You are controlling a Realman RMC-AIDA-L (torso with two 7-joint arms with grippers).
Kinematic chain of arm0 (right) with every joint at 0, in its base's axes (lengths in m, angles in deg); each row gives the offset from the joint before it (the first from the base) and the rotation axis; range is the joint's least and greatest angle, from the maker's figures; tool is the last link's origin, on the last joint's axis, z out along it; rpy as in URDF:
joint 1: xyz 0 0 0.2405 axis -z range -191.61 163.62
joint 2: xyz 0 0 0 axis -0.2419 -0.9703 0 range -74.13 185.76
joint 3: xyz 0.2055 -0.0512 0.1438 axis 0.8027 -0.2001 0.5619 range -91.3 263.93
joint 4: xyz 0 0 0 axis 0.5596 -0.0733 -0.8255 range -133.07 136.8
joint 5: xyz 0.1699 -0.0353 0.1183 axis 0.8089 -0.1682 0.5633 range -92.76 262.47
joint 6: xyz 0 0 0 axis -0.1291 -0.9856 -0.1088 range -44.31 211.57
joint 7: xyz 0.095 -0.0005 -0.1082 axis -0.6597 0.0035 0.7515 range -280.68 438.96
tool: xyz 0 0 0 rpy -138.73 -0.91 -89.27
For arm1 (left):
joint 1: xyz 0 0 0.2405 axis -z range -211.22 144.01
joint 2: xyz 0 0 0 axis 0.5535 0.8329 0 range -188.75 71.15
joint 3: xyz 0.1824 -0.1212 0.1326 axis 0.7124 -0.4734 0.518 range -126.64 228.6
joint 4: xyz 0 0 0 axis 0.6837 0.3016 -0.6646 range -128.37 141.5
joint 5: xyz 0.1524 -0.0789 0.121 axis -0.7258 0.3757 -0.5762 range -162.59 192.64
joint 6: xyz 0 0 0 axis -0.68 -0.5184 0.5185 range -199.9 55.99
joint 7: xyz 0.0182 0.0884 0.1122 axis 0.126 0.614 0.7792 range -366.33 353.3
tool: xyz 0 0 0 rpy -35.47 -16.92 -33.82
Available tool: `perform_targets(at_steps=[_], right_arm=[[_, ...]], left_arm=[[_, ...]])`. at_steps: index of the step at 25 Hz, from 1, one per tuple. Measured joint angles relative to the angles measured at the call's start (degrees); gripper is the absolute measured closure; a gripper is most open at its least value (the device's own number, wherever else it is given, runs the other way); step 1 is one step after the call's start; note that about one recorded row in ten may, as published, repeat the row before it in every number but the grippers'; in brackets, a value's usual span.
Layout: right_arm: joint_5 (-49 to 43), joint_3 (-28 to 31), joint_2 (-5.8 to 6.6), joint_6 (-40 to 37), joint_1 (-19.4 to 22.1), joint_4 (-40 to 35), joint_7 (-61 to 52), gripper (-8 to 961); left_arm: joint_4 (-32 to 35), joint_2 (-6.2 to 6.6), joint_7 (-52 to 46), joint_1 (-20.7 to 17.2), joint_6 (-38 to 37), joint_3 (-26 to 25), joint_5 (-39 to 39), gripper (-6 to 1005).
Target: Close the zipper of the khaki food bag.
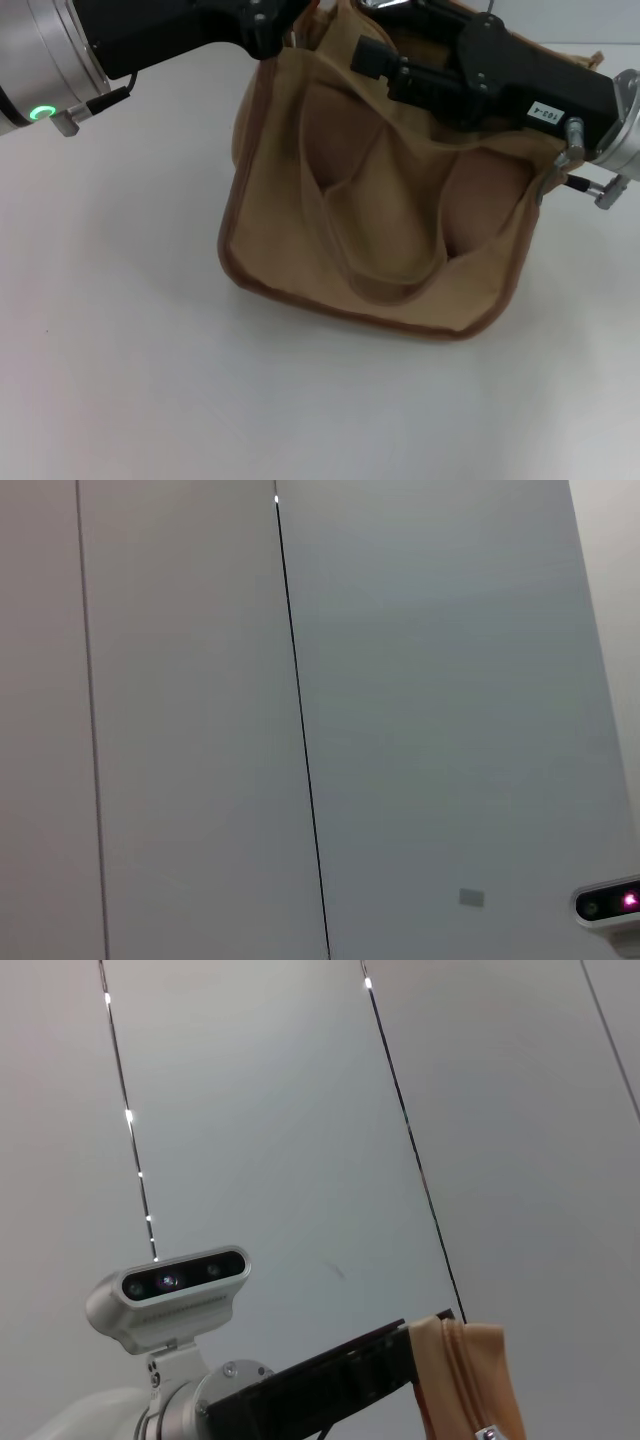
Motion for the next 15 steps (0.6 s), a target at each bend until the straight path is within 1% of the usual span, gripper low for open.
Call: perform_targets(at_steps=[10,15], right_arm=[[-0.3,-0.5,-0.03,0.9,-1.5,1.1,-0.1,192],[-0.4,-0.3,0.08,1.0,-1.4,1.2,-0.1,195]], left_arm=[[0.0,-0.09,1.3,-0.1,0.0,0.7,0.2,947],[-0.3,-0.06,1.3,-0.2,-0.1,0.8,0.8,946]])
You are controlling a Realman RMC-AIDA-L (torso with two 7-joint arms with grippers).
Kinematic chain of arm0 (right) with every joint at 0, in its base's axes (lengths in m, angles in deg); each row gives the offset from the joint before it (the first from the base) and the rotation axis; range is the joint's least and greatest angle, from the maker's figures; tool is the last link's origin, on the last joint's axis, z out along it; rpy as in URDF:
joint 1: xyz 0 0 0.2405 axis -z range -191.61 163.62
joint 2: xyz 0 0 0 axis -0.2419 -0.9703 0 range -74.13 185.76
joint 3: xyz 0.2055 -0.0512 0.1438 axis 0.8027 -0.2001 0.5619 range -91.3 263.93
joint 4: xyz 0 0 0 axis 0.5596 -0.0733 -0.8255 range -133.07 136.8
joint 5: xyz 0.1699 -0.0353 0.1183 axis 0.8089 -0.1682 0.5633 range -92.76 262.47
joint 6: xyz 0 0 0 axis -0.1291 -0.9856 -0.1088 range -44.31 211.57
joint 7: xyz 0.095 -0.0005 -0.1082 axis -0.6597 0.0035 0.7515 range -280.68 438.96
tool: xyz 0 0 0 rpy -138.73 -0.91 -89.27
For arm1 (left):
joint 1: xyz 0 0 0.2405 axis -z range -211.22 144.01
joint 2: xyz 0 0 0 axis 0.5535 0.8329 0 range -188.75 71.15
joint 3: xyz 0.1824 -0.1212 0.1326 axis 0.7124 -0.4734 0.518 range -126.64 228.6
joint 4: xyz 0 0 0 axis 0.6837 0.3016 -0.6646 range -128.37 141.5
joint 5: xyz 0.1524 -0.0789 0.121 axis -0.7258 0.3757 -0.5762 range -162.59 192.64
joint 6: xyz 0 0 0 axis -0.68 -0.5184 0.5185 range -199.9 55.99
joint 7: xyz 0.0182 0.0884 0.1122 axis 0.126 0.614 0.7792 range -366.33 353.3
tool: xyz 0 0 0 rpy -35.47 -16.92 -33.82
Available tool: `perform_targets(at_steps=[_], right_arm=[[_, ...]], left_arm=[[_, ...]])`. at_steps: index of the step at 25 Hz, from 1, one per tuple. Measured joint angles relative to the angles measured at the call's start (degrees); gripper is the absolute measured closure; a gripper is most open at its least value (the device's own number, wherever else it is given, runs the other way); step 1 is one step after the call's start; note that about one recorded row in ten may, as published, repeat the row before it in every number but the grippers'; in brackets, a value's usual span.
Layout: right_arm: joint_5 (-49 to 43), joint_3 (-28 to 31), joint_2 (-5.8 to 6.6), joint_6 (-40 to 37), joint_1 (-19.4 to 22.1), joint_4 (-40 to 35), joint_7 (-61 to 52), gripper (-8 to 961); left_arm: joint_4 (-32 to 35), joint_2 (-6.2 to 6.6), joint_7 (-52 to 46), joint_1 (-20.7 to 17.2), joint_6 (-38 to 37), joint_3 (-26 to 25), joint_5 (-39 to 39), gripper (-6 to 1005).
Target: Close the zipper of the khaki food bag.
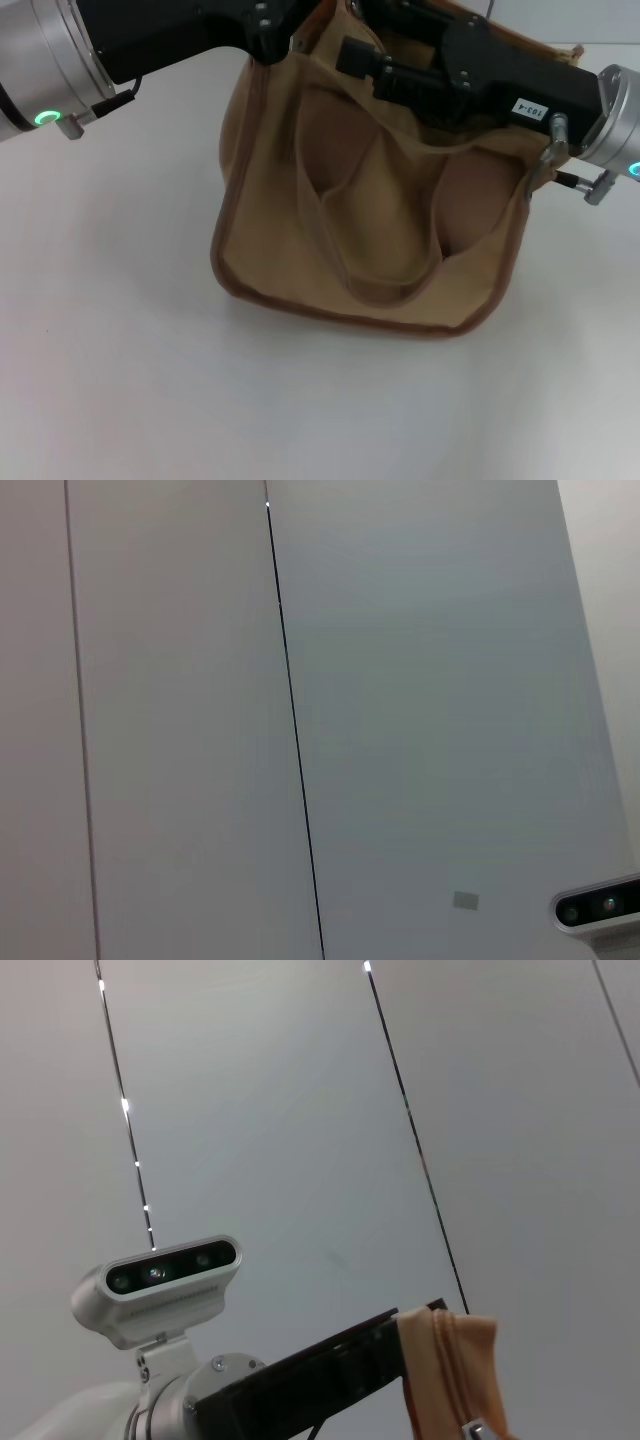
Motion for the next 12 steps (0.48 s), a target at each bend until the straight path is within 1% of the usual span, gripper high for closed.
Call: perform_targets(at_steps=[12], right_arm=[[0.2,1.2,0.15,0.4,1.4,0.0,-2.1,195]], left_arm=[[-0.3,0.14,0.1,0.2,-0.2,-0.1,0.1,943]])
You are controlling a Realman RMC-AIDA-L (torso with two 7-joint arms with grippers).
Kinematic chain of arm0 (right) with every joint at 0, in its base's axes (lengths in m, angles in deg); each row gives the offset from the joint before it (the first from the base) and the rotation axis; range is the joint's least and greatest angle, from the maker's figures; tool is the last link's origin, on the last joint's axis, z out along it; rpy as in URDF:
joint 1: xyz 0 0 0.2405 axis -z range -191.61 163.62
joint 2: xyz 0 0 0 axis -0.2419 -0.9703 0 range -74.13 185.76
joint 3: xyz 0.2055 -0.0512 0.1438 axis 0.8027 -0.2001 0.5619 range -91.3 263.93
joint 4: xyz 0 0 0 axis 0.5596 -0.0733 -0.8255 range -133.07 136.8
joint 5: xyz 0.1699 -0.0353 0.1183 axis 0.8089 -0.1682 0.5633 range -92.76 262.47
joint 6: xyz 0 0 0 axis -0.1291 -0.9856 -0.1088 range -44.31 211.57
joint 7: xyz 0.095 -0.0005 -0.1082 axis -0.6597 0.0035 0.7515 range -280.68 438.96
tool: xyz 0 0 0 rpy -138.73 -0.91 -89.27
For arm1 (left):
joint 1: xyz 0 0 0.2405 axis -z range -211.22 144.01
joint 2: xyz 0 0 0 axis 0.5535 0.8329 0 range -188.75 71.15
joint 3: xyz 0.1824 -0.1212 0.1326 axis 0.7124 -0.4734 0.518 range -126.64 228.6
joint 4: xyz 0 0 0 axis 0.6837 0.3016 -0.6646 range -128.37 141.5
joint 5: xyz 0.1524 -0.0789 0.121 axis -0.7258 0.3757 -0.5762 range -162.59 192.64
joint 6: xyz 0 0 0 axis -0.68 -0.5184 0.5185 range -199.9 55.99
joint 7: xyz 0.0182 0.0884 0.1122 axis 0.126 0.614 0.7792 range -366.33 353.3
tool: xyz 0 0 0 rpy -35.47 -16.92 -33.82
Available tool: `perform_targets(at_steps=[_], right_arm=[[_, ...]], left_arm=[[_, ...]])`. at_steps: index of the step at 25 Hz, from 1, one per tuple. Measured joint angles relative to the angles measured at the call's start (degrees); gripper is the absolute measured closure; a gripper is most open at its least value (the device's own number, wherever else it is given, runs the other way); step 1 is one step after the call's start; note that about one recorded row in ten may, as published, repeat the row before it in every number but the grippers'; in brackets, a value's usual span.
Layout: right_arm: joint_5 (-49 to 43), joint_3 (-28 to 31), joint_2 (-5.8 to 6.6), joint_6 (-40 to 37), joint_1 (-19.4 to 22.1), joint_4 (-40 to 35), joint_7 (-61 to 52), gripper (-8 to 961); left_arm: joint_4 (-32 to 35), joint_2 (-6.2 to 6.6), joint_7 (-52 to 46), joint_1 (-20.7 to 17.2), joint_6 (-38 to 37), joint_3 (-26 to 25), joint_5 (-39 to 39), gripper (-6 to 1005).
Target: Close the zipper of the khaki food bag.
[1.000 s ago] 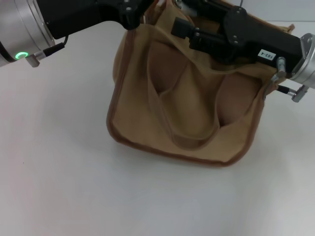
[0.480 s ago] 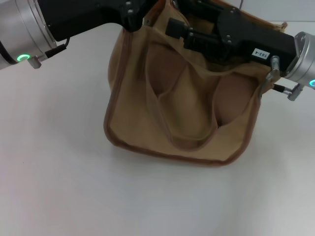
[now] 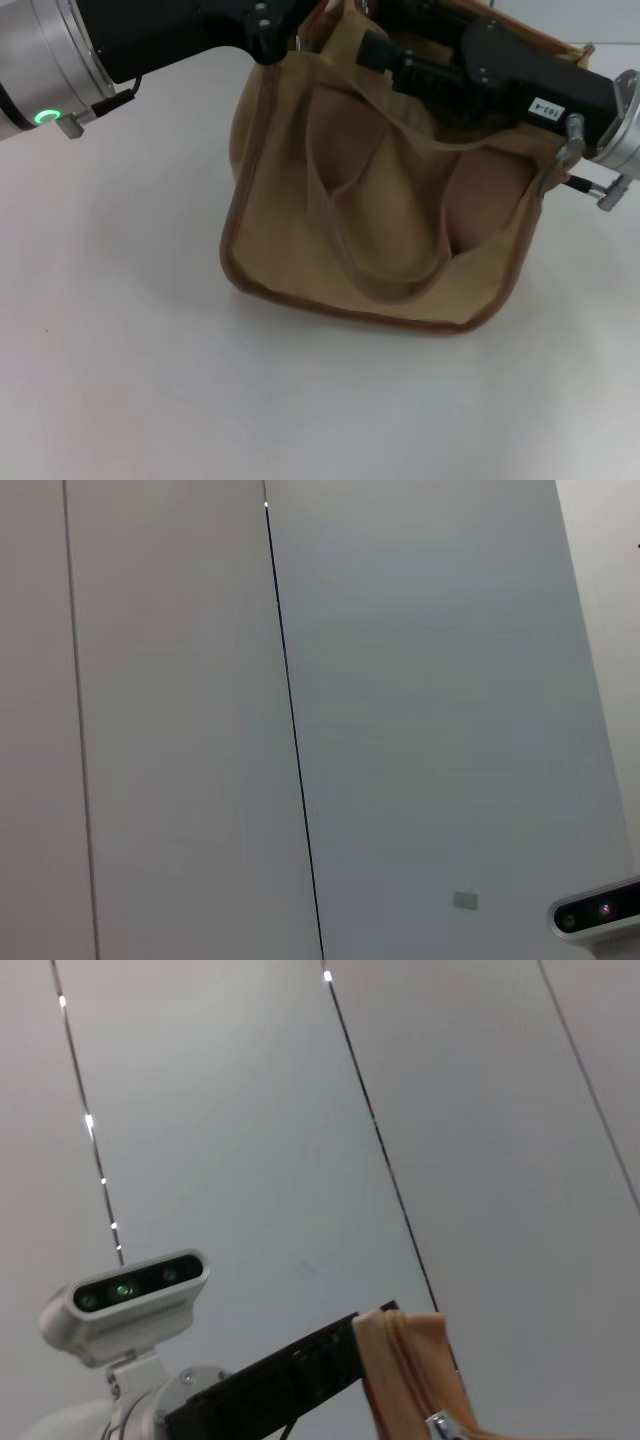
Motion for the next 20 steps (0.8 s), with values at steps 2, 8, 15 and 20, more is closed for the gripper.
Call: perform_targets(at_steps=[2,8,15,20], right_arm=[[0.1,0.8,0.03,0.1,0.3,0.0,-0.9,195],[0.2,2.8,-0.11,4.0,0.9,0.1,-5.9,195],[-0.1,2.5,-0.13,6.0,1.0,0.0,-6.2,195],[-1.0,1.9,-0.13,6.0,0.5,-0.3,-4.9,195]], left_arm=[[0.0,0.00,0.0,0.0,0.1,0.0,0.0,943],[-0.2,-0.07,0.0,0.1,0.3,0.0,0.0,941],[-0.9,-0.09,0.8,0.2,0.3,0.0,0.0,940],[-1.0,-0.09,0.8,0.2,0.3,0.0,0.0,939]])
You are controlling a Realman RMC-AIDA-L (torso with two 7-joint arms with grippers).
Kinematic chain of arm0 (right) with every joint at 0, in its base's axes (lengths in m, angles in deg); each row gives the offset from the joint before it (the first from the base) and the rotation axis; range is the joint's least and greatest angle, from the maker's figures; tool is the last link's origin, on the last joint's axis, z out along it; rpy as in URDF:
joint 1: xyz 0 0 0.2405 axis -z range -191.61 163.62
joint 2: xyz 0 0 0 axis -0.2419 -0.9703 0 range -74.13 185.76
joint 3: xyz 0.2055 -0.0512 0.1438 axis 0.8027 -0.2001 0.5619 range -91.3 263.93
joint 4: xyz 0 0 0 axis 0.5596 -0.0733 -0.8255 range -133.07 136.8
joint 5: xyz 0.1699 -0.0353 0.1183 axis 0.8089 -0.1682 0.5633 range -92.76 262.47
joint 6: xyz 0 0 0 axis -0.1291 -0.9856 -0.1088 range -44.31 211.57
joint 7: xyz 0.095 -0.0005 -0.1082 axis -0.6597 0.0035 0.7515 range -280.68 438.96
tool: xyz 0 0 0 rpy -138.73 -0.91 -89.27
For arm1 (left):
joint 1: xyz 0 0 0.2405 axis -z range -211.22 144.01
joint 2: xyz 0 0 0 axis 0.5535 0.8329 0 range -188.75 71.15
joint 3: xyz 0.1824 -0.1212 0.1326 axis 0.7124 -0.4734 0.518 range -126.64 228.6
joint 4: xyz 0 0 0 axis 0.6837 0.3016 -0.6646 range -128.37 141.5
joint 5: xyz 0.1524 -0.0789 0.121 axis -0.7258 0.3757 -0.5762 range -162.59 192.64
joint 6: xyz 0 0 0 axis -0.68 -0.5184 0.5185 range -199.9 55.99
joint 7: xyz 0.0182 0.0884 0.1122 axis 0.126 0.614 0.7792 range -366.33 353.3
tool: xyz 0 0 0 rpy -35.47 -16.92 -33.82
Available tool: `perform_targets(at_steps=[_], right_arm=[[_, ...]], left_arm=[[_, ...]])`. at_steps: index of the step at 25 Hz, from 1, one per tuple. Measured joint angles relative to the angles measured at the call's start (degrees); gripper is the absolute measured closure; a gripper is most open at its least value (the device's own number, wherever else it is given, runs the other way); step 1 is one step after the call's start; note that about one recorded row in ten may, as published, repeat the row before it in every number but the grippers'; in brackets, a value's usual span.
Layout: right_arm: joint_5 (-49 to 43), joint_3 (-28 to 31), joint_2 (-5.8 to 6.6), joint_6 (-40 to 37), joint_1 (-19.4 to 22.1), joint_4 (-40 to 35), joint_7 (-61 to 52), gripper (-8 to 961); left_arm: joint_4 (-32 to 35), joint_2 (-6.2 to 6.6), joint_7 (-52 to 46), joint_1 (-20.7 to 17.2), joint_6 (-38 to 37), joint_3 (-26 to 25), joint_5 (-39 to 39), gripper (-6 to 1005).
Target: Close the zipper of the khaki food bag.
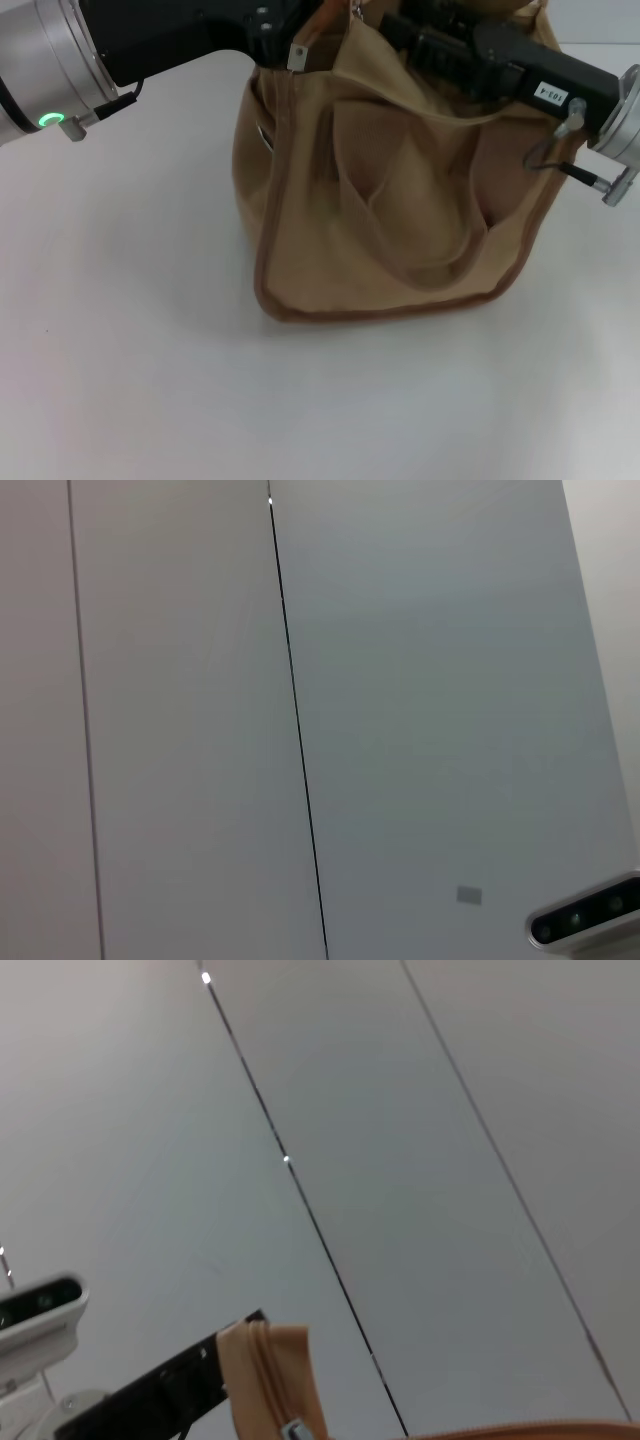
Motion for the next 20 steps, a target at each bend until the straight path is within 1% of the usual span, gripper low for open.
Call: perform_targets(at_steps=[7,11,17,20], right_arm=[[-1.6,-1.1,0.00,-0.6,0.6,-0.7,1.5,195],[-3.5,-1.1,0.03,-1.0,0.7,-1.2,1.5,196],[-4.6,-1.0,-0.02,-4.5,1.9,-3.0,2.4,196],[-4.5,-1.0,-0.11,-4.9,2.5,-4.2,2.7,196]], left_arm=[[-0.3,0.00,0.0,0.6,0.2,-0.5,0.0,937],[-0.6,0.00,0.0,1.2,1.7,-0.4,0.0,936],[-0.6,0.00,0.0,1.4,2.8,-0.1,0.0,935],[-0.6,0.00,0.0,1.4,2.9,-0.1,0.0,934]])
